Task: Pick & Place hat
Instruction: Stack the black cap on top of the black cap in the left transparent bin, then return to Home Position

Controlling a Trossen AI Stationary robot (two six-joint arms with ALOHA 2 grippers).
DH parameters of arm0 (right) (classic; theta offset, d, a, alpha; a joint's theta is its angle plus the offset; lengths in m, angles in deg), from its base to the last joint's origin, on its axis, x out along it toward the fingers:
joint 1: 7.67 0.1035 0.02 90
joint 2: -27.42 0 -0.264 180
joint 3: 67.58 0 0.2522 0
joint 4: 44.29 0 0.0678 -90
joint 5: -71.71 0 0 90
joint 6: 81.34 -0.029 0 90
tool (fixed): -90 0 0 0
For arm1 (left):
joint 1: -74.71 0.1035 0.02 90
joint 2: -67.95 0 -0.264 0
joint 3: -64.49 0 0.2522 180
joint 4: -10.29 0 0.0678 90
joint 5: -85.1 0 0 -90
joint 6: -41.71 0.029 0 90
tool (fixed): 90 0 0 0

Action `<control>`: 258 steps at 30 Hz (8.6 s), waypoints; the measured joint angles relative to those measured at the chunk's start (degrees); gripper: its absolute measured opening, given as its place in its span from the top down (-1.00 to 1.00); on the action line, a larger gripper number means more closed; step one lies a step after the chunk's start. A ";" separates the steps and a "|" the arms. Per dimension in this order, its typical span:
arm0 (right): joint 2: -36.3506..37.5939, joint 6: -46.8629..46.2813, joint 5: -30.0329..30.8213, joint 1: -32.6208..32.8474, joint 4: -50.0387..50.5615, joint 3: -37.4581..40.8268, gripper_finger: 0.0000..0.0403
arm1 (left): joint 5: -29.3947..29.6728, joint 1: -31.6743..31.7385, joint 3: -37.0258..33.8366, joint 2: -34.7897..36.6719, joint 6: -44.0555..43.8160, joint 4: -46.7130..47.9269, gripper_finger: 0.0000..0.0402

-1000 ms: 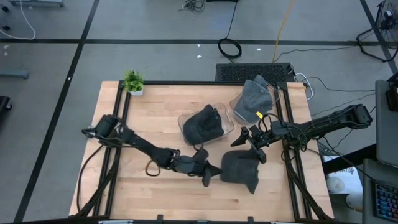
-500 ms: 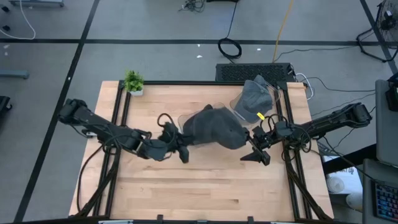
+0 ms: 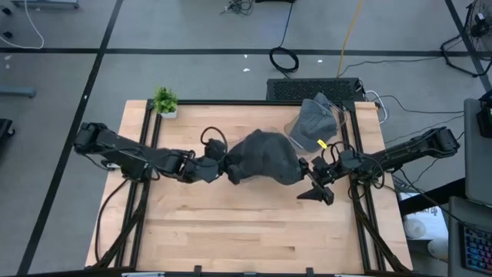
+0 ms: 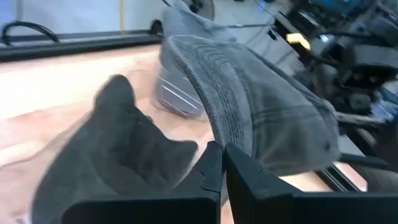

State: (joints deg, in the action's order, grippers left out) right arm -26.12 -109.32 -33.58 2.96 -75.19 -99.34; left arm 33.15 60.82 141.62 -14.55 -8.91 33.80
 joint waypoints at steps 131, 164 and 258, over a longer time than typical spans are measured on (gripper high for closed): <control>20.85 -2.41 19.80 -3.78 29.60 0.00 -0.58 | -5.67 -2.59 -32.82 10.08 -13.34 -26.59 -0.42; 20.76 -1.71 19.79 -3.78 29.69 0.02 -0.58 | -19.15 13.65 -1.63 -17.27 11.49 3.41 0.98; 52.87 36.65 27.30 -3.78 36.68 17.14 -0.58 | 3.50 -21.13 -62.38 43.55 50.06 -50.21 0.74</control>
State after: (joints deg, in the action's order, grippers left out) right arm 26.76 -72.67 -6.28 -0.82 -38.51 -82.21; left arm 36.64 39.68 79.24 28.99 41.16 -16.42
